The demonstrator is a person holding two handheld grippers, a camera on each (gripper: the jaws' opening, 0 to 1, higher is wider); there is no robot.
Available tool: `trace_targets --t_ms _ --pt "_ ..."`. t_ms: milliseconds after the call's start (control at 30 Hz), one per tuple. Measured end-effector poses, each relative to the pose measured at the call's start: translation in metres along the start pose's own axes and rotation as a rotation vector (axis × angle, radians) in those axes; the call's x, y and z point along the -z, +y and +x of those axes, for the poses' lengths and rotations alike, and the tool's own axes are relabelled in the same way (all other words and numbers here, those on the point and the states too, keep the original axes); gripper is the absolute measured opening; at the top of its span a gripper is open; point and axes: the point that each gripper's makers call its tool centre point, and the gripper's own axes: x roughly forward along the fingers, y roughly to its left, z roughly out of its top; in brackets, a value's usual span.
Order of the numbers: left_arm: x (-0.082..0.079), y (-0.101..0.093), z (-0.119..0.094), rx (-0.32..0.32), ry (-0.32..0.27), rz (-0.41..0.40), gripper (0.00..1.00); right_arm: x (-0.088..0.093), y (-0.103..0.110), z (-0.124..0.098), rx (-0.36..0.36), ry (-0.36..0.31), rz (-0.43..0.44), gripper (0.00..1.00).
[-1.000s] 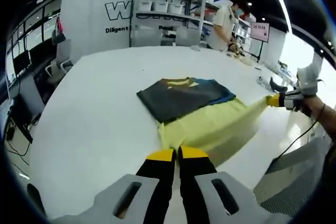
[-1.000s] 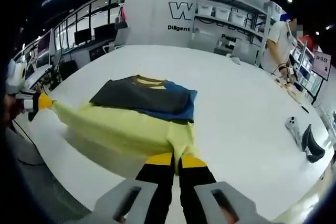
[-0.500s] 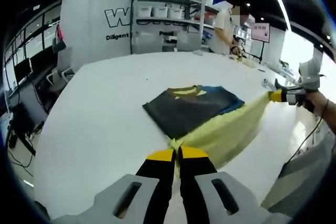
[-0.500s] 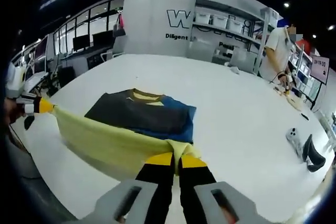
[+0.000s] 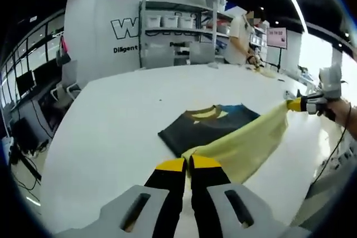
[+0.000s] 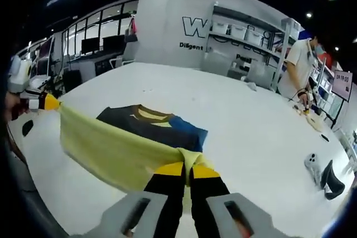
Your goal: Fold the garment on the visible template until the final outline fits inside the template.
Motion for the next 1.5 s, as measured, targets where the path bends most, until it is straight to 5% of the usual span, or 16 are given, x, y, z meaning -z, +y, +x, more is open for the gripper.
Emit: trace_targets --t_ms 700,867,933,1000,1267,1333,1400,1467,1500 --pt "-0.035 0.022 0.053 -0.012 -0.035 0.058 0.05 -0.032 -0.013 0.045 -0.001 -0.055 -0.069 0.00" --pt "-0.038 0.026 0.067 -0.034 -0.033 0.065 0.05 -0.036 -0.015 0.058 -0.015 -0.061 -0.031 0.00" --pt "-0.039 0.028 0.074 -0.048 -0.041 0.180 0.05 -0.035 -0.018 0.066 -0.010 -0.053 -0.039 0.00" --pt "-0.037 0.029 0.081 -0.062 -0.039 0.174 0.05 -0.036 -0.017 0.072 -0.013 -0.051 -0.030 0.00" --pt "-0.040 0.042 0.111 -0.069 -0.020 0.204 0.05 -0.044 -0.024 0.099 0.002 -0.058 -0.089 0.00" --pt "-0.038 0.046 0.118 -0.079 0.003 0.232 0.05 -0.048 -0.021 0.110 -0.033 -0.072 -0.174 0.00" --pt "-0.036 0.048 0.123 -0.078 0.014 0.207 0.05 -0.045 -0.021 0.115 -0.035 -0.052 -0.162 0.00" --pt "-0.031 0.047 0.128 -0.077 0.022 0.042 0.05 -0.044 -0.024 0.124 -0.030 -0.041 -0.177 0.00" --pt "-0.030 0.049 0.132 -0.081 0.022 0.065 0.05 -0.043 -0.025 0.128 -0.030 -0.033 -0.178 0.00"
